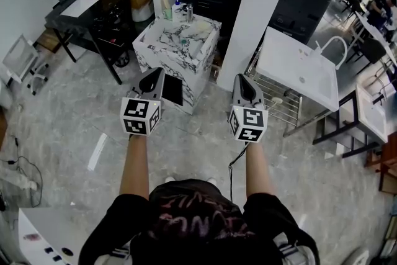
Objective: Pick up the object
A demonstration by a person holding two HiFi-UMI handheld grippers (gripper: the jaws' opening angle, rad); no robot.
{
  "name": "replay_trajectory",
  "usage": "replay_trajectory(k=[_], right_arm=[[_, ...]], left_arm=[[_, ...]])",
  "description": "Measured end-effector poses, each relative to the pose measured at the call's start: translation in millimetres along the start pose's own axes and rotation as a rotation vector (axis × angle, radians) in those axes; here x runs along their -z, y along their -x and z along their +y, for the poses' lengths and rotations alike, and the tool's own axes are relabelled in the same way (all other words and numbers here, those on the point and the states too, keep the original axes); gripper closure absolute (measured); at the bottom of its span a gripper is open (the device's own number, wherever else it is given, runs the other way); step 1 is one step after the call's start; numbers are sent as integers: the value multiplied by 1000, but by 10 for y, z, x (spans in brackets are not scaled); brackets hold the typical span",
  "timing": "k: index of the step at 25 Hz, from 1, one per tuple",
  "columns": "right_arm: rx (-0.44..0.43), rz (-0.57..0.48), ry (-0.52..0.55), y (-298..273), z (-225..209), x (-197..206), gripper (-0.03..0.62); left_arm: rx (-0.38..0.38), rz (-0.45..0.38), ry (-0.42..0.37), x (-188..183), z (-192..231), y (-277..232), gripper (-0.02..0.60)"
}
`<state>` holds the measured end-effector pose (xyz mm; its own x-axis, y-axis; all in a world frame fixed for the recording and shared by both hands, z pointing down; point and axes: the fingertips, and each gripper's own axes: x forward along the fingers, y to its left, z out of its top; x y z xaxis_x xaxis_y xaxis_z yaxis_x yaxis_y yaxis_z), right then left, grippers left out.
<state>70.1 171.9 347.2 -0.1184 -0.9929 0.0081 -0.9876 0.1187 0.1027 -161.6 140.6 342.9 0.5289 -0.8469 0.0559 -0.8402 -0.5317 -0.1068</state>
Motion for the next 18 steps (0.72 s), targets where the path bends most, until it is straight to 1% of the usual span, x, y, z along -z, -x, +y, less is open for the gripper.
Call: replay_trajectory(k=[8,12,18], right_arm=[[14,-7,12,-4,260,-53,580],[33,-4,19,42,444,-60,580],[60,15,30,125,644,-15,580]], left_arm=[[24,-8,4,45,191,128,565],[47,-11,0,70,290,234,565],[82,-2,17,194,384,346,565]])
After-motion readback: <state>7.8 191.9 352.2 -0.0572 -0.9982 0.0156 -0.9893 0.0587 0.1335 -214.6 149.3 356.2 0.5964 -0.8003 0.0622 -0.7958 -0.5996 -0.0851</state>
